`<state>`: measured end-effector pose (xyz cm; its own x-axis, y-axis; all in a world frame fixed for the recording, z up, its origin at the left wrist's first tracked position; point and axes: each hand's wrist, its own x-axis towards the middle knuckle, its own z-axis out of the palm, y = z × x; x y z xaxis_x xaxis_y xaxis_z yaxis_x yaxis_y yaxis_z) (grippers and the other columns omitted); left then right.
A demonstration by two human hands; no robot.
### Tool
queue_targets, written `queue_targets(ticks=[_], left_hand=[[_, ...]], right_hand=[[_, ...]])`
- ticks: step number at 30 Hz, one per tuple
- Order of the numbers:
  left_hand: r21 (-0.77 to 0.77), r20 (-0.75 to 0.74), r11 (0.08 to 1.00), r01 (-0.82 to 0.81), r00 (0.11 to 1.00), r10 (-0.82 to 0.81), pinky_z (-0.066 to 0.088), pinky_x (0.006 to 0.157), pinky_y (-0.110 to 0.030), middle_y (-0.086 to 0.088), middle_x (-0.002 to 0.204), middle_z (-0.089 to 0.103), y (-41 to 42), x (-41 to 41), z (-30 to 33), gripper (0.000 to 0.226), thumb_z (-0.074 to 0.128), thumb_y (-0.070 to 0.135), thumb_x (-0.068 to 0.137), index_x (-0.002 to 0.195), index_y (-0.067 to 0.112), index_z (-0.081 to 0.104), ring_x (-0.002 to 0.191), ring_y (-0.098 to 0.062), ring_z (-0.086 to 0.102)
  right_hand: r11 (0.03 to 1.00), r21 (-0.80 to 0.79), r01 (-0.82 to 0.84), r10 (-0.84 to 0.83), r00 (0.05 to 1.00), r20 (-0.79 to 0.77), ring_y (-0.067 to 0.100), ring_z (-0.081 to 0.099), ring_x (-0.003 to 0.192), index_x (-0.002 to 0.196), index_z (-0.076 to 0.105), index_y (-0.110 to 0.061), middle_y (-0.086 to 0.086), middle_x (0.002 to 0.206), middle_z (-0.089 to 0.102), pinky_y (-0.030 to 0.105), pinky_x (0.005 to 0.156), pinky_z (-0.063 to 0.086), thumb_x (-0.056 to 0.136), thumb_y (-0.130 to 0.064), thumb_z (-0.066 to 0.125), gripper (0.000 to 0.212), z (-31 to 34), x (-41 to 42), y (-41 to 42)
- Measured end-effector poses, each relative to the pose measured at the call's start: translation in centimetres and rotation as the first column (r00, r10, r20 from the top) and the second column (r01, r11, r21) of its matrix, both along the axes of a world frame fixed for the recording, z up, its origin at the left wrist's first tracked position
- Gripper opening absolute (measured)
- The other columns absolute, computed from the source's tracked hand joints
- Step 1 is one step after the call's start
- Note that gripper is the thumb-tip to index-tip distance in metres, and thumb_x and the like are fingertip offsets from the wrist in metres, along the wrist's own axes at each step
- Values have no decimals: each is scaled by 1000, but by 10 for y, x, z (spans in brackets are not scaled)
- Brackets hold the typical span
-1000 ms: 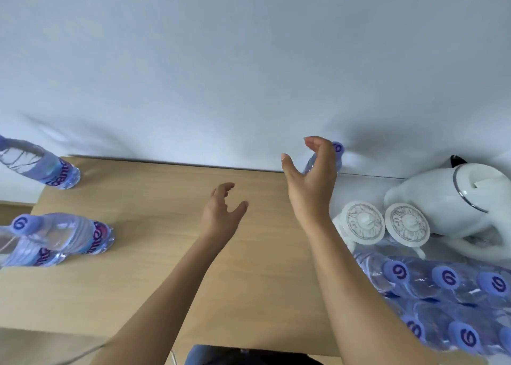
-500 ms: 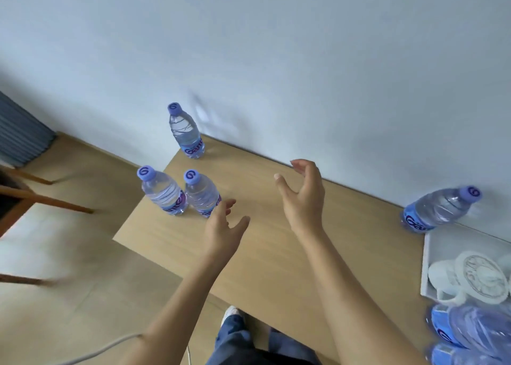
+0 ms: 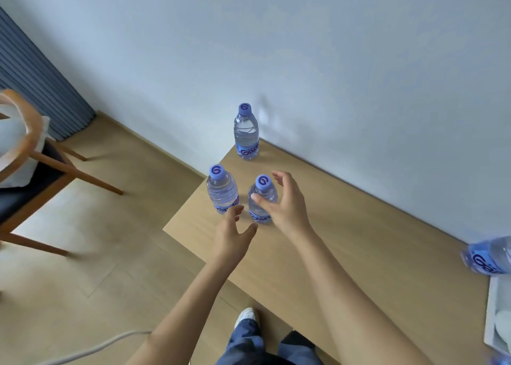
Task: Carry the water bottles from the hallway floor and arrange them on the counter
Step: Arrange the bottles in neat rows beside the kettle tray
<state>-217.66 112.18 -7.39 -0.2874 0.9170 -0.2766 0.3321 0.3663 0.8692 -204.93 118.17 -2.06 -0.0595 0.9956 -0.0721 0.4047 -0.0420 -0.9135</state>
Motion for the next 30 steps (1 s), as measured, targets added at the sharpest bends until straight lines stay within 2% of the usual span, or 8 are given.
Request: queue_targets(ticks=[5,10,12,14,18,20,26,30], left_hand=[[-18,13,1000,20,1000,-20,38,91,-28,14,119,50,9,-10,-10,49,72,18,83,126,17,49,113,-11,49],[-36,17,996,88,996,-87,36,90,-26,15,122,48,17,-17,-15,52,72,21,82,128,20,48,115,-8,48],[-29,12,994,101,995,-101,37,88,-25,16,122,49,21,-18,-15,55,75,21,80,129,20,48,114,-8,49],[-30,25,991,129,991,-129,37,86,-23,19,119,49,24,-17,-13,58,77,20,77,127,23,49,113,-7,50],[-12,79,979,205,976,-204,40,74,-3,26,107,55,27,-9,-1,56,82,16,71,107,43,48,100,18,50],[8,102,970,241,965,-241,38,71,2,17,107,60,29,0,7,58,84,12,68,111,34,52,94,22,50],[105,250,935,338,901,-354,49,69,-10,3,102,69,35,31,50,60,89,8,64,116,16,58,85,6,64],[198,340,897,396,830,-441,52,61,-18,3,89,71,34,60,81,60,89,7,64,112,17,55,76,-9,69]], right_hand=[[998,-51,-30,32,999,24,10,54,110,125,52,-21,-9,117,56,18,91,40,72,-26,87,63,-11,-14,11],[998,-55,-15,18,998,59,-5,56,77,84,45,-37,-22,79,59,6,68,40,72,-20,86,46,-16,-22,19],[998,-57,-20,23,998,53,-10,55,72,82,46,-35,-29,75,61,7,65,41,72,-20,86,44,-16,-21,21],[997,-70,-17,19,999,31,-8,56,72,88,52,-28,-25,76,62,8,65,42,72,-21,86,39,-16,-17,22],[991,-121,49,-55,997,-47,8,58,74,95,59,-9,-12,80,62,17,70,47,73,-23,86,38,-3,-2,22],[989,-136,58,-69,995,-76,12,59,75,94,60,-6,-4,81,67,25,73,50,74,-25,85,38,11,8,20],[995,-97,-8,6,1000,-21,11,59,65,78,63,-5,5,71,67,27,66,47,77,-39,80,38,73,52,25],[999,1,41,-42,999,17,25,33,64,67,37,-8,4,63,36,32,62,32,83,-41,73,51,115,80,26]])
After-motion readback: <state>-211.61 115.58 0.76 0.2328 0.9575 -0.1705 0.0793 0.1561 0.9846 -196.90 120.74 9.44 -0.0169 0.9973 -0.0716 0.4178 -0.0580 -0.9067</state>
